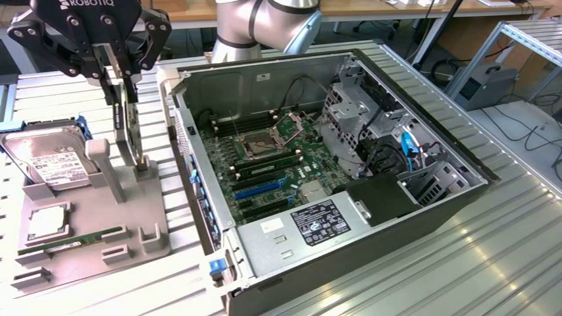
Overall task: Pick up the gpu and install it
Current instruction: 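Pick up the gpu and move the gpu toward the slot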
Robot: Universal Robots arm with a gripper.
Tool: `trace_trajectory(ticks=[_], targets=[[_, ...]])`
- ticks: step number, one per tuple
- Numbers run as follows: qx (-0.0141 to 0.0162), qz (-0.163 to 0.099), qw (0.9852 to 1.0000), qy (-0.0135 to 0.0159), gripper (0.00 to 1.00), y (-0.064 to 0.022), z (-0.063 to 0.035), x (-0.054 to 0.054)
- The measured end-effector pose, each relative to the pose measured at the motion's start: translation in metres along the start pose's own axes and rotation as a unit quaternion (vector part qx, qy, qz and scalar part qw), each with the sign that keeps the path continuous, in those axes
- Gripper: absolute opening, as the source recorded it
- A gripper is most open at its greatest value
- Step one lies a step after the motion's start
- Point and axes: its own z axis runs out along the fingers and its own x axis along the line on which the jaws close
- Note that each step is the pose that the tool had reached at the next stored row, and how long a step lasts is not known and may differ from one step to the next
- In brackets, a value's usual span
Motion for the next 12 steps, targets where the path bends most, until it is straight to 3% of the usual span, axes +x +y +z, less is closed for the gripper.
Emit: trace_trajectory(ticks=[12], targets=[[0.0, 0.0, 1.0, 0.0, 0.27, 0.0006, 0.0002, -0.0082]])
